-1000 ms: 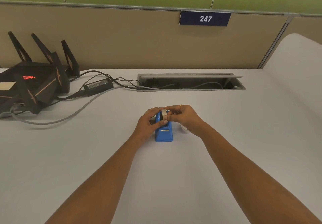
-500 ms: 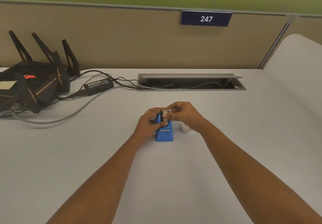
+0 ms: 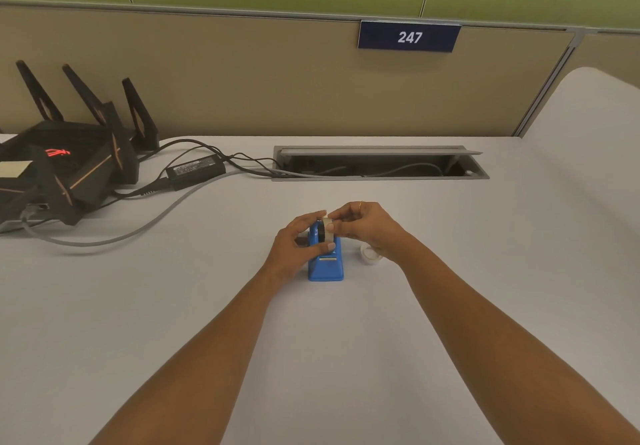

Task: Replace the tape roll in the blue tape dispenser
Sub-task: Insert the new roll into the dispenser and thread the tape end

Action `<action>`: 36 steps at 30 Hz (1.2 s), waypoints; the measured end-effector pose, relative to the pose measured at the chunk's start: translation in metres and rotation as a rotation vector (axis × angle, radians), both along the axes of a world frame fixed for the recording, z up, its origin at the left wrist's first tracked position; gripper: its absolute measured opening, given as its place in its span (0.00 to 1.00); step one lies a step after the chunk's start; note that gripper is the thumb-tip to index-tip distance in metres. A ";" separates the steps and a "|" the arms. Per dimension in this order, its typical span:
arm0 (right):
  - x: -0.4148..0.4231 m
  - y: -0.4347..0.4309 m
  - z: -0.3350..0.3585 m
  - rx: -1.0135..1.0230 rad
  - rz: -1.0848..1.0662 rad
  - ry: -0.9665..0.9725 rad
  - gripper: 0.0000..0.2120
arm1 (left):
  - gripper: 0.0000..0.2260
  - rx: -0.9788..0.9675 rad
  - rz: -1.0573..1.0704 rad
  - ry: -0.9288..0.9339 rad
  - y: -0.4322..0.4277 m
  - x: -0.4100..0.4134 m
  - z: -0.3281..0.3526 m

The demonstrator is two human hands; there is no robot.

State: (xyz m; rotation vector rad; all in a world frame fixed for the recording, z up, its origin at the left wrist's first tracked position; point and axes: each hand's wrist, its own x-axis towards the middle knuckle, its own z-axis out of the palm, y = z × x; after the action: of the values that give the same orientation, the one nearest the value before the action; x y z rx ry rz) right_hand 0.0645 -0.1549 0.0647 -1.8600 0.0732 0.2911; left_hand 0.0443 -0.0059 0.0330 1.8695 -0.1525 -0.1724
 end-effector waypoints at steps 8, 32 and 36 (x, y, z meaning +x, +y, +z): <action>-0.001 0.002 0.003 -0.061 0.005 -0.041 0.08 | 0.23 0.018 0.017 0.005 -0.001 0.000 0.001; -0.009 0.006 0.014 -0.680 0.227 -0.382 0.13 | 0.22 0.028 0.043 -0.022 -0.002 0.000 -0.002; -0.008 0.006 0.016 -0.722 0.260 -0.393 0.13 | 0.23 0.031 0.042 -0.020 -0.002 0.001 -0.003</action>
State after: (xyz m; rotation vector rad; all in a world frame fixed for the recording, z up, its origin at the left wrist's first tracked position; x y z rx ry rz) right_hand 0.0561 -0.1485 0.0811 -2.6172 -0.3838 0.0672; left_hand 0.0453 -0.0076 0.0302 1.9041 -0.1247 -0.1276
